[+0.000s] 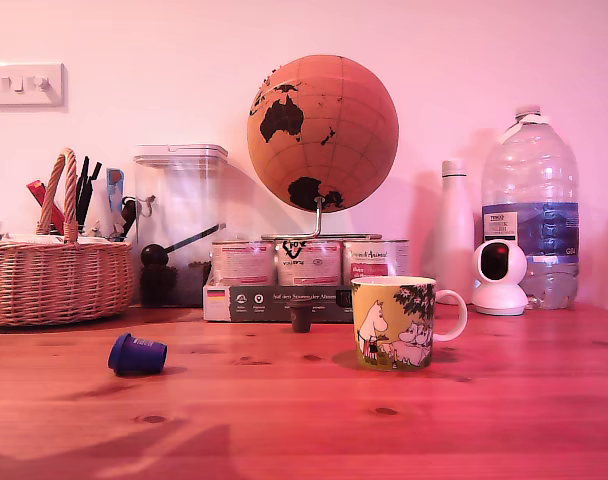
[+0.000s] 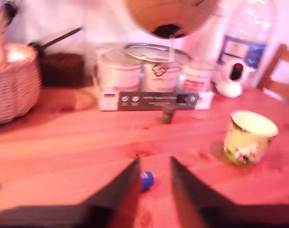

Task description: Pick up the coffee capsules on the table and drop them inside the coffee cup

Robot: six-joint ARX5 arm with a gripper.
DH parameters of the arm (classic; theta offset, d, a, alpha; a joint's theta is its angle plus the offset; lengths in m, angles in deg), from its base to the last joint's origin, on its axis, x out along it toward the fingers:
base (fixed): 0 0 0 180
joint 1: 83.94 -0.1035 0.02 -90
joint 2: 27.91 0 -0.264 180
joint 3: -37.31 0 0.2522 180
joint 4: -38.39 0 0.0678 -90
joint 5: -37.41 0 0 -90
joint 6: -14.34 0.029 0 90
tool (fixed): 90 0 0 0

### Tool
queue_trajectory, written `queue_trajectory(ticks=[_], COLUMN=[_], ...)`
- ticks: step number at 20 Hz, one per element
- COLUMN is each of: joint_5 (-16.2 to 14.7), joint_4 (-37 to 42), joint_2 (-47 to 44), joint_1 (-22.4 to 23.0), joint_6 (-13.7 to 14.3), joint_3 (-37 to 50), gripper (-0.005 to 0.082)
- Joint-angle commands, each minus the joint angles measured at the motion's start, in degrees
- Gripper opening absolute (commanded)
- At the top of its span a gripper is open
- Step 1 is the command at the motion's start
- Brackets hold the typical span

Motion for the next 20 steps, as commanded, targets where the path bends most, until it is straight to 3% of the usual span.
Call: queue_trajectory(ticks=[1,10,20], joint_5=[0.2,4.7,15.2], joint_4=[0.5,4.8,19.4], joint_2=[-2.1,-10.6,-24.7], joint_1=[0.4,3.3,11.1], joint_6=[0.7,1.2,1.5], joint_3=[0.5,0.5,0.5], gripper=[0.0748,0.0748,0.0748])
